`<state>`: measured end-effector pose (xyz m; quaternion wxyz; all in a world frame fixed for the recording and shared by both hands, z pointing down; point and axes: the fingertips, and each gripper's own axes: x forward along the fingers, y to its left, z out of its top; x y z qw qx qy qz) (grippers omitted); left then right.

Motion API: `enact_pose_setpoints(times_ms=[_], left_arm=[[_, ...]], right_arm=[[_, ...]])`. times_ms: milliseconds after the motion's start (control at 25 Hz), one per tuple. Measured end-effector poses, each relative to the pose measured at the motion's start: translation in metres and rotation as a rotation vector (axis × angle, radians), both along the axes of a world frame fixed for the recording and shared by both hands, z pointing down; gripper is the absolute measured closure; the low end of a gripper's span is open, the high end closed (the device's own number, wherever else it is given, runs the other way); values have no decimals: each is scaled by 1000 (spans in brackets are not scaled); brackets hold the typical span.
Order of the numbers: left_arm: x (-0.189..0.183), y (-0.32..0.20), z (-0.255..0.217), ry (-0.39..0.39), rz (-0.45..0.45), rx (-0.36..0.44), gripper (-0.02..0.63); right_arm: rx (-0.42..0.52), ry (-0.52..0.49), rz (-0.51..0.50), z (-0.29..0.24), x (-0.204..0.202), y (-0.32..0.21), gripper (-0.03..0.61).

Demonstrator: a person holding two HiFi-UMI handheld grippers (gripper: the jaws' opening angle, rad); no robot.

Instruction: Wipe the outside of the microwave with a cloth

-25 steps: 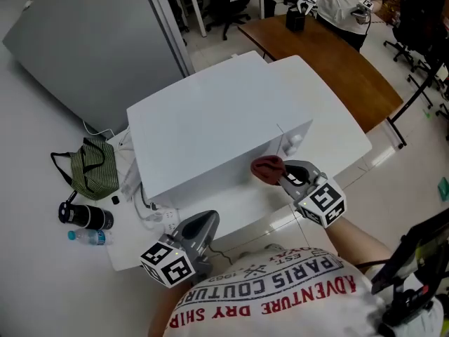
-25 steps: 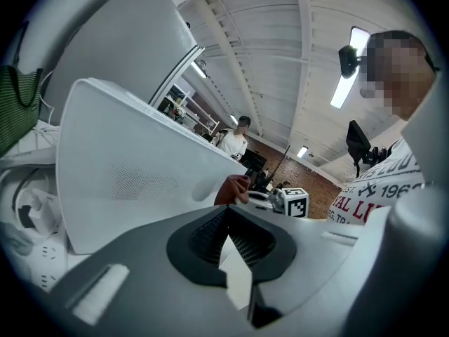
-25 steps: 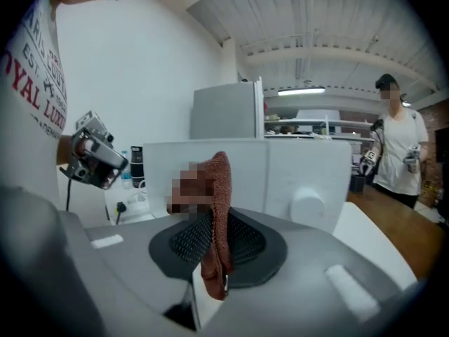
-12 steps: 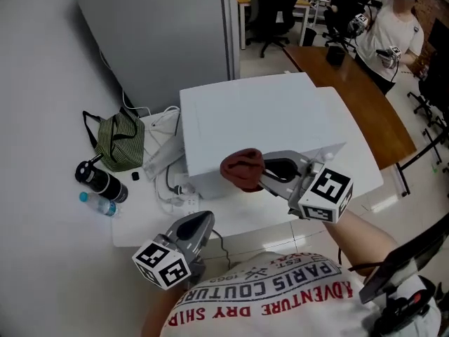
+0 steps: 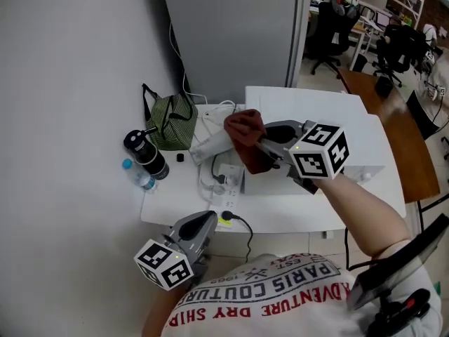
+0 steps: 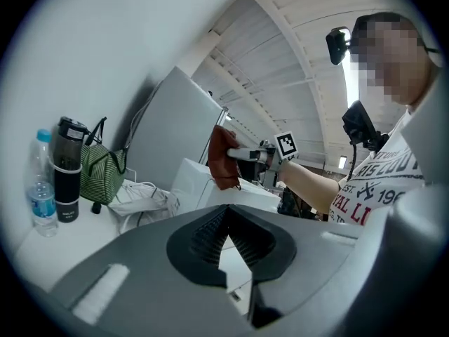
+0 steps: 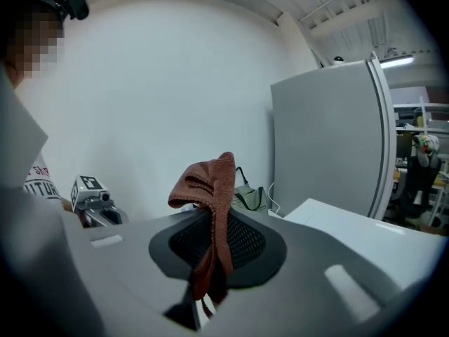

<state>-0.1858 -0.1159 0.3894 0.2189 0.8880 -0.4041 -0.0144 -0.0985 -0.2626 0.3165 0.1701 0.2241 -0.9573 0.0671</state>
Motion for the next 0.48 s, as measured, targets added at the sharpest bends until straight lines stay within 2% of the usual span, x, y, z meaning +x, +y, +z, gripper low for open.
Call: enact_pose_setpoints(times_ms=[120, 280, 480], left_arm=[[-12, 8, -2, 24, -28, -2, 607], [-23, 13, -2, 27, -45, 9, 607], [-14, 11, -7, 33, -17, 33, 607]], right_arm=[[-63, 72, 2, 17, -5, -11, 535], [-200, 113, 13, 38, -1, -25, 535], [-292, 226, 52, 57, 24, -47, 535]])
